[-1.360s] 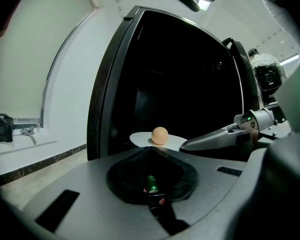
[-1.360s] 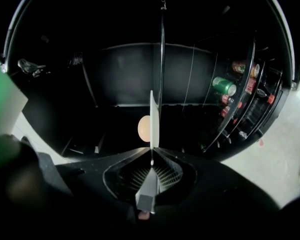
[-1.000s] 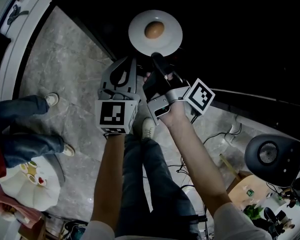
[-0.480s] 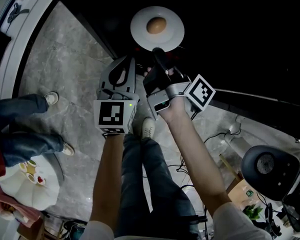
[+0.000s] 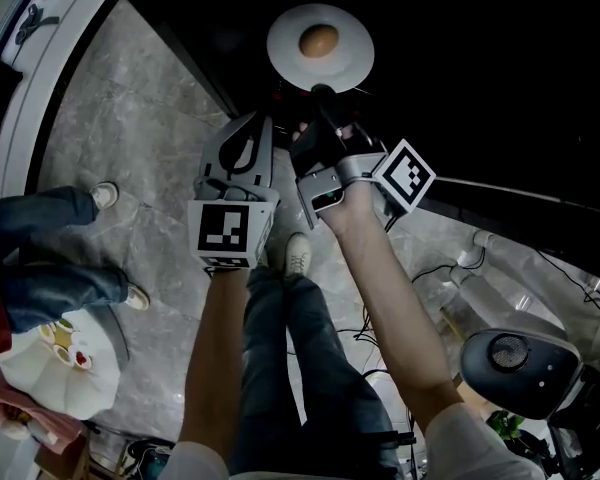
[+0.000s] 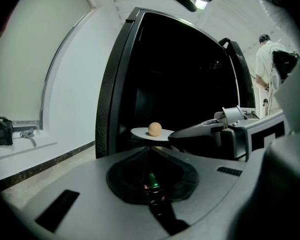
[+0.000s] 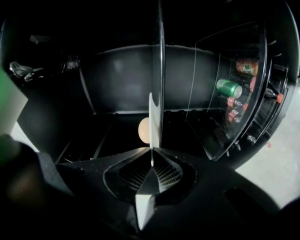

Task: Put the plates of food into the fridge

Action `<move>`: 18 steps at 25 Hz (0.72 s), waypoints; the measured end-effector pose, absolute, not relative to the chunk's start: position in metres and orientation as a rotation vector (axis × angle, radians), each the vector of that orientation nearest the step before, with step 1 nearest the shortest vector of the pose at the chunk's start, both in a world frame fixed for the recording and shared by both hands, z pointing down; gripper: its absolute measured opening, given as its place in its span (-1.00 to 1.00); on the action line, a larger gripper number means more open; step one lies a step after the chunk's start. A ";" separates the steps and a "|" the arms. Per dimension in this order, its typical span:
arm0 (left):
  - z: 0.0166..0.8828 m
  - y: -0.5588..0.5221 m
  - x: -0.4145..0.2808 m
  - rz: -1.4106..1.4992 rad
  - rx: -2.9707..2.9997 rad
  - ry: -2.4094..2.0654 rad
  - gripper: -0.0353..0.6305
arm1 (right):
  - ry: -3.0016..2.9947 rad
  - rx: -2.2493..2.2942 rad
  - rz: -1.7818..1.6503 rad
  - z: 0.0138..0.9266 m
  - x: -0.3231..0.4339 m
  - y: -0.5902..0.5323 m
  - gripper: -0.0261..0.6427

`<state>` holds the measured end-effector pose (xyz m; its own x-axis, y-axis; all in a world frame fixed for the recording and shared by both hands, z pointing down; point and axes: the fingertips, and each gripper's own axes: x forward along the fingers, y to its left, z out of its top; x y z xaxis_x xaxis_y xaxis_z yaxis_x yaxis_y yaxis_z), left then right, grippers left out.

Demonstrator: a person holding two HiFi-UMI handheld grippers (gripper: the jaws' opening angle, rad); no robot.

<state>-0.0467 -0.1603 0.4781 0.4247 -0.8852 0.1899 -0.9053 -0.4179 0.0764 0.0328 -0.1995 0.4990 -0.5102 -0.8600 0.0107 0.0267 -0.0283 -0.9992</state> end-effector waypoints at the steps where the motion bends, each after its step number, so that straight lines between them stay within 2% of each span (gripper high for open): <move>1: 0.478 -0.160 -0.047 0.180 2.515 -1.594 -0.88 | 1.554 -0.897 -1.622 0.499 0.033 -0.201 -0.86; 18: 0.478 -0.168 -0.048 0.166 2.522 -1.600 -0.88 | 1.547 -0.929 -1.599 0.500 0.035 -0.218 -0.86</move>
